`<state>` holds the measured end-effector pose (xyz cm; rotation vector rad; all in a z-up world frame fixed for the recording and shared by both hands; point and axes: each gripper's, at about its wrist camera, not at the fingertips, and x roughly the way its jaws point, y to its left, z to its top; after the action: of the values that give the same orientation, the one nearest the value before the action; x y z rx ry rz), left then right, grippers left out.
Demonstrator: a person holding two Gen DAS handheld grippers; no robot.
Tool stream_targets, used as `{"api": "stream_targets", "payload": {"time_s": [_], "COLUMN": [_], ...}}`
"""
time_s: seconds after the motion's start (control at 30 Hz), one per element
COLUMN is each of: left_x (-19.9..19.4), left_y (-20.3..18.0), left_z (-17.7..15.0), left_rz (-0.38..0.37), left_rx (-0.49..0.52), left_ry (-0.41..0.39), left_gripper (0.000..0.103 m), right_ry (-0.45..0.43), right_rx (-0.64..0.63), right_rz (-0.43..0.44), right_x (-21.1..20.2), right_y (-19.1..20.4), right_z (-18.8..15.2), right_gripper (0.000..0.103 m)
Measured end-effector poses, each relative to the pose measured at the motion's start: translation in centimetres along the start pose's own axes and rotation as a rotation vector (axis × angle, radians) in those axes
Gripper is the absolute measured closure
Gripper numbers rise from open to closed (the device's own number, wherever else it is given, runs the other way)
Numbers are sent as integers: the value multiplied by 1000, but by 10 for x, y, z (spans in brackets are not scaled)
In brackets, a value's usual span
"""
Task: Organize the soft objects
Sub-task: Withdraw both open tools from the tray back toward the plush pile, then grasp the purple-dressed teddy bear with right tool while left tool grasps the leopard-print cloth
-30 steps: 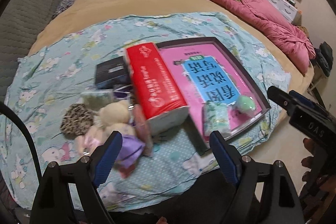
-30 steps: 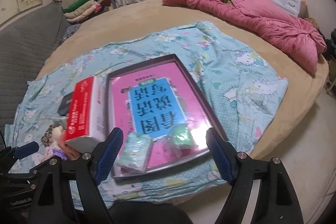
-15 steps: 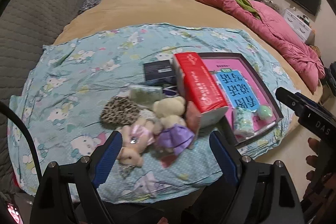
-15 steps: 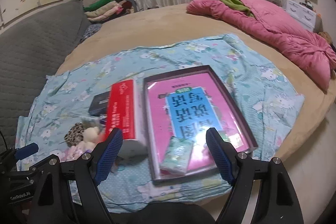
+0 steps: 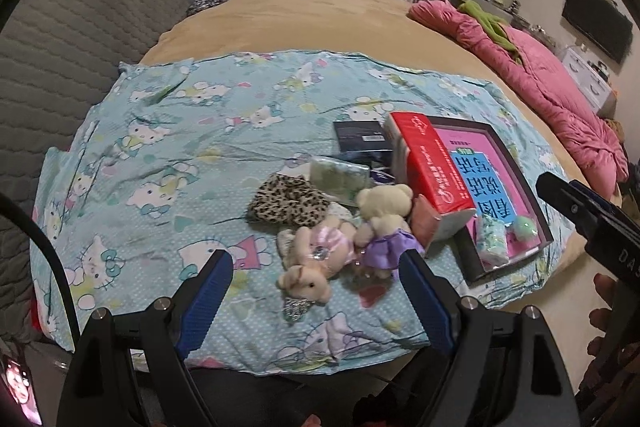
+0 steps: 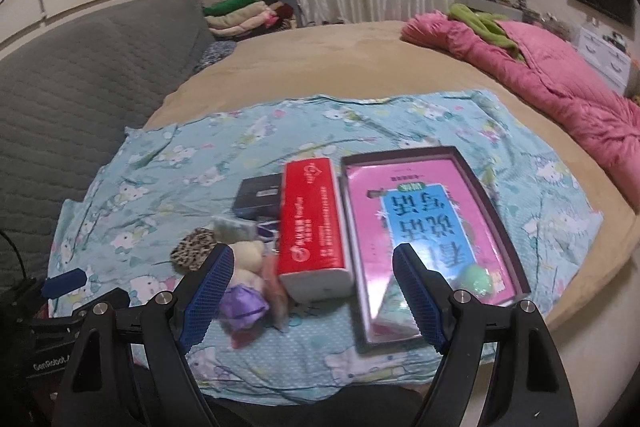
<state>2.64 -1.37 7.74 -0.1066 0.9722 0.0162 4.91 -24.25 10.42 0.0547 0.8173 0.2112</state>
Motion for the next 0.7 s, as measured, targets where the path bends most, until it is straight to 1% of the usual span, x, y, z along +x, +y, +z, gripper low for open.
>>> {"api": "stream_targets", "payload": {"time_s": [0.3,0.53,0.7], "left_x": [5,26,39], "left_y": [44,83,98], "left_z": [-2,-9,-13], "left_rz": [5,6,11], "left_rx": [-84,-172,-200], "left_ry": [-9,18,34], "left_gripper": [18,18,18], "right_ry": [21,64,95], "right_rx": [-42,-77,-90], "right_rz": [31,53,54], "right_x": [10,31,46], "right_y": [30,48,53], "right_z": [-4,-18,-27], "right_gripper": [20,20,20]}}
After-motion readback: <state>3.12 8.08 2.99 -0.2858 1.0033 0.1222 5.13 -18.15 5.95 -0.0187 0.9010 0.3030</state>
